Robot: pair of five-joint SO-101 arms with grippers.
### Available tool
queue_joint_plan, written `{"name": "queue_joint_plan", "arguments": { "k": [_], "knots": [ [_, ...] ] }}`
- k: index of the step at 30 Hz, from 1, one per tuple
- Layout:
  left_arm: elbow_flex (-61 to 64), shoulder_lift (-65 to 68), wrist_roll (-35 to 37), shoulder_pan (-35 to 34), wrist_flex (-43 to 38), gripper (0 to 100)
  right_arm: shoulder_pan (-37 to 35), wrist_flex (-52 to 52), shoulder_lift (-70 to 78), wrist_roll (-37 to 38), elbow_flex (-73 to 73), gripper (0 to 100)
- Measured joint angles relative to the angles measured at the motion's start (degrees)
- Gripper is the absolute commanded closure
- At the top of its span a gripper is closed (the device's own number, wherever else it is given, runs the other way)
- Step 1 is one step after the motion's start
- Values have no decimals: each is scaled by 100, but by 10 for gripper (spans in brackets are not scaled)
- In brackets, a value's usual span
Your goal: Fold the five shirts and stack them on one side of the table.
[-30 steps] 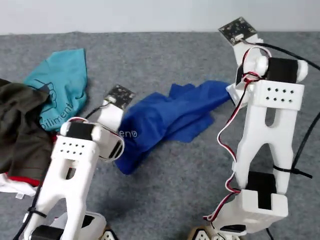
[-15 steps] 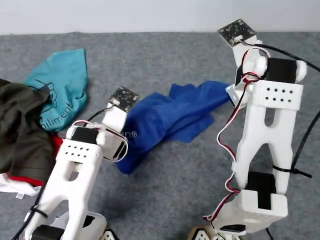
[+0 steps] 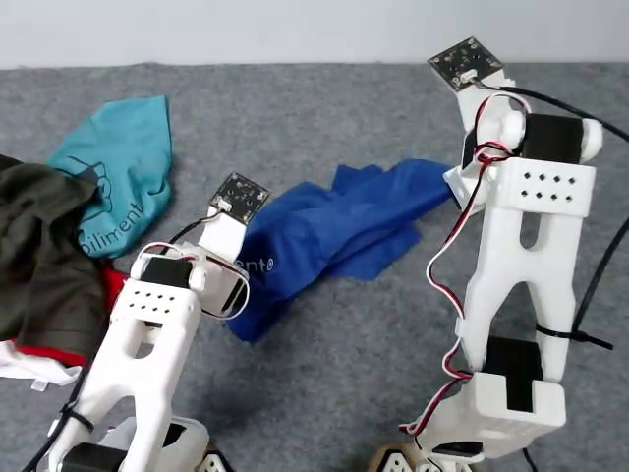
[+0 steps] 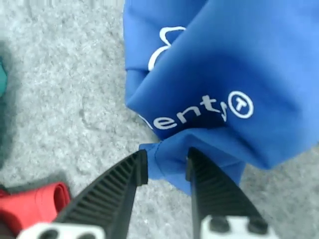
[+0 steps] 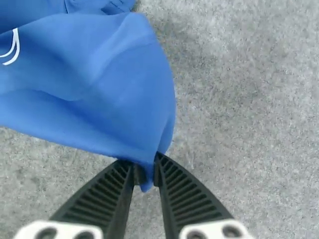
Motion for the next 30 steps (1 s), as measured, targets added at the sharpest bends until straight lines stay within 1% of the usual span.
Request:
{"name": "queue_joint_plan", "arguments": {
  "k": [3, 6, 12, 14, 16, 17, 18, 26, 30],
  "knots": [
    [-9, 0, -9, 0, 0, 803, 0, 0, 0, 0, 0, 990],
    [-9, 176, 9, 0, -9, 799, 0, 0, 0, 0, 0, 990],
    [-229, 1222, 35, 246, -18, 806, 0, 0, 0, 0, 0, 990],
    [-510, 1582, 35, 299, -18, 852, 0, 0, 0, 0, 0, 990],
    [-782, 1873, 35, 316, 0, 938, 0, 9, 0, 0, 0, 990],
    [-897, 1987, 35, 316, 79, 983, 0, 18, 0, 0, 0, 990],
    [-1002, 2066, 35, 316, 202, 990, 0, 18, 0, 0, 0, 990],
    [-1644, 2127, 35, 316, 1301, 988, -9, 18, 0, 0, 0, 990],
    [-2505, 2057, 35, 316, 2259, 988, -9, 18, 0, 0, 18, 990]
  ]
}}
